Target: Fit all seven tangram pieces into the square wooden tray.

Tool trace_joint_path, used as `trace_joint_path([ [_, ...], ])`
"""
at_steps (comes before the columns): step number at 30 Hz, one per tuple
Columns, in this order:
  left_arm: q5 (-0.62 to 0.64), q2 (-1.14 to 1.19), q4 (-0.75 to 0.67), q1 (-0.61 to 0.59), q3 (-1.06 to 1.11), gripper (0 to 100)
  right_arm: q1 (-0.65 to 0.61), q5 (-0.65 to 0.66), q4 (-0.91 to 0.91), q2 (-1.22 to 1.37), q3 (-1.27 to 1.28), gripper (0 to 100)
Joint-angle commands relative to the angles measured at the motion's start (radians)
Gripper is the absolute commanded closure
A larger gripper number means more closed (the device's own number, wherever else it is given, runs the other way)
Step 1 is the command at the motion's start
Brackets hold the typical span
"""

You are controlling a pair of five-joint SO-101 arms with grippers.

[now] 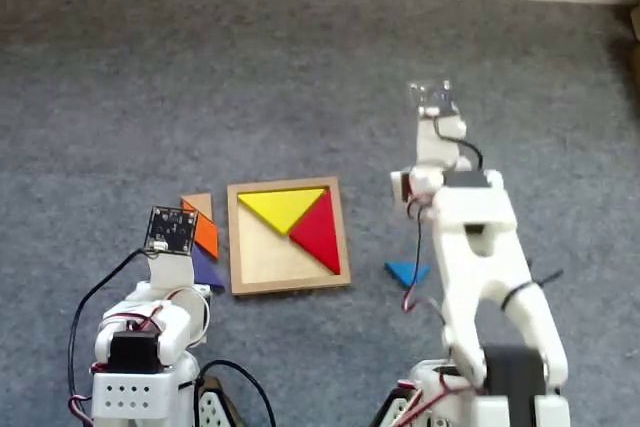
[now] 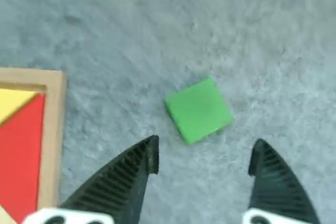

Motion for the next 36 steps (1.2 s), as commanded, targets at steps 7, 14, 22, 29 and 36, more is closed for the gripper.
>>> trace_joint_path([
  [7, 0.005, -0.047, 0.003, 0.001, 0.021, 93, 0.013, 0.161, 0.249, 0.325, -0.478, 68.0],
  [14, 0.005, -0.047, 0.003, 0.001, 0.021, 93, -0.027, 0.236, 0.338, 0.498, -0.615, 68.0],
  [22, 0.005, -0.047, 0.003, 0.001, 0.021, 93, -0.025, 0.284, 0.338, 0.568, -0.619, 68.6],
  [29, 0.005, -0.047, 0.003, 0.001, 0.021, 93, -0.008, 0.305, 0.338, 0.627, -0.622, 81.2],
  [36, 0.005, -0.047, 0.003, 0.001, 0.021, 93, 0.010, 0.305, 0.360, 0.633, -0.625, 88.5],
])
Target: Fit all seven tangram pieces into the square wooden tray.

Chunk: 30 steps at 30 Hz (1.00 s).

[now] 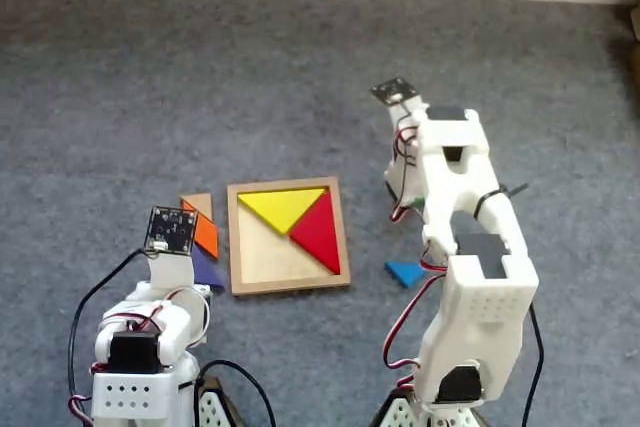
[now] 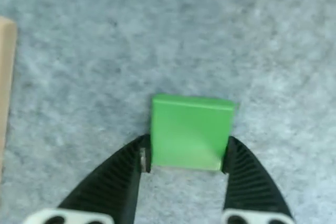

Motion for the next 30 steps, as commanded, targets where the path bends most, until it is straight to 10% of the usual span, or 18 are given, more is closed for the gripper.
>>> trace_joint_path([
  [1, 0.005, -0.047, 0.003, 0.001, 0.021, 93, 0.004, 0.011, 0.054, -0.018, -0.042, 89.0],
  [30, 0.005, -0.047, 0.003, 0.001, 0.021, 93, -0.384, -0.117, 0.188, -0.849, 0.404, 89.6],
])
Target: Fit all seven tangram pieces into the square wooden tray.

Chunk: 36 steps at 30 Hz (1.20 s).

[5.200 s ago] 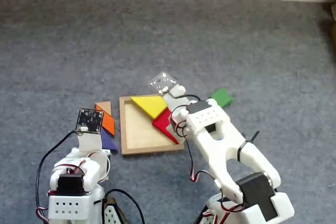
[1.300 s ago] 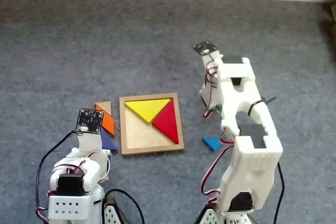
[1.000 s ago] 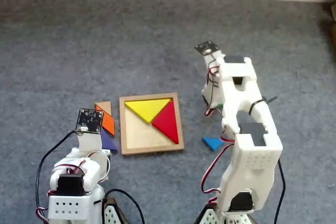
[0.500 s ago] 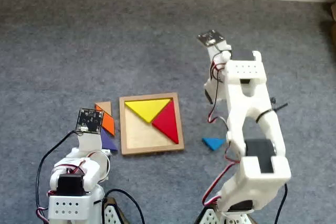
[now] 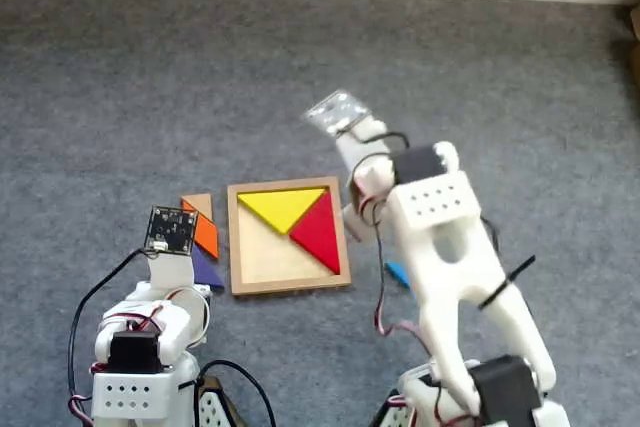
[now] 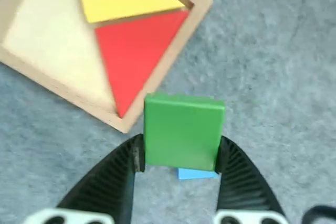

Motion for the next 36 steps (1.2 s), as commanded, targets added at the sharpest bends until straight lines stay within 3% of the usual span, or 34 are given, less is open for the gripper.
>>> trace_joint_path([
  [1, 0.005, -0.047, 0.003, 0.001, 0.021, 93, -0.093, -0.048, -0.001, -0.082, 0.002, 89.6],
  [12, 0.005, -0.047, 0.003, 0.001, 0.021, 93, -0.283, -0.167, -0.208, -0.085, 0.177, 89.6],
  [23, 0.005, -0.047, 0.003, 0.001, 0.021, 93, -0.364, -0.180, -0.456, -0.079, 0.341, 89.6],
  [31, 0.005, -0.047, 0.003, 0.001, 0.021, 93, -0.367, -0.176, -0.472, -0.077, 0.346, 89.0],
  [36, 0.005, -0.047, 0.003, 0.001, 0.021, 93, -0.394, -0.180, -0.472, -0.077, 0.346, 79.4],
])
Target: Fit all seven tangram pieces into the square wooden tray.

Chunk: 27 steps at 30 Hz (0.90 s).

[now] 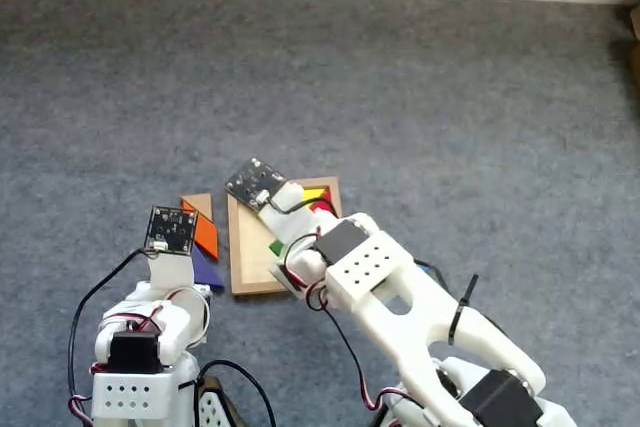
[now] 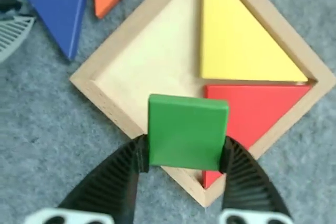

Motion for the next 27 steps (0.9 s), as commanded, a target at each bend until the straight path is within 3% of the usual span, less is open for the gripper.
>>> trace_joint_path([
  [1, 0.005, -0.047, 0.003, 0.001, 0.021, 93, -0.025, -0.005, -0.021, -0.036, -0.012, 78.8],
  [5, 0.005, -0.047, 0.003, 0.001, 0.021, 93, -0.027, -0.005, -0.021, -0.036, -0.015, 77.2],
  [10, 0.005, -0.047, 0.003, 0.001, 0.021, 93, -0.027, -0.009, -0.022, -0.036, -0.012, 67.7],
  [14, 0.005, -0.047, 0.003, 0.001, 0.021, 93, -0.019, -0.003, -0.018, -0.045, -0.012, 68.1],
  [22, 0.005, -0.047, 0.003, 0.001, 0.021, 93, 0.071, -0.005, -0.048, -0.035, -0.008, 95.8],
  [27, 0.005, -0.047, 0.003, 0.001, 0.021, 93, 0.067, -0.008, -0.048, 0.002, -0.010, 97.2],
])
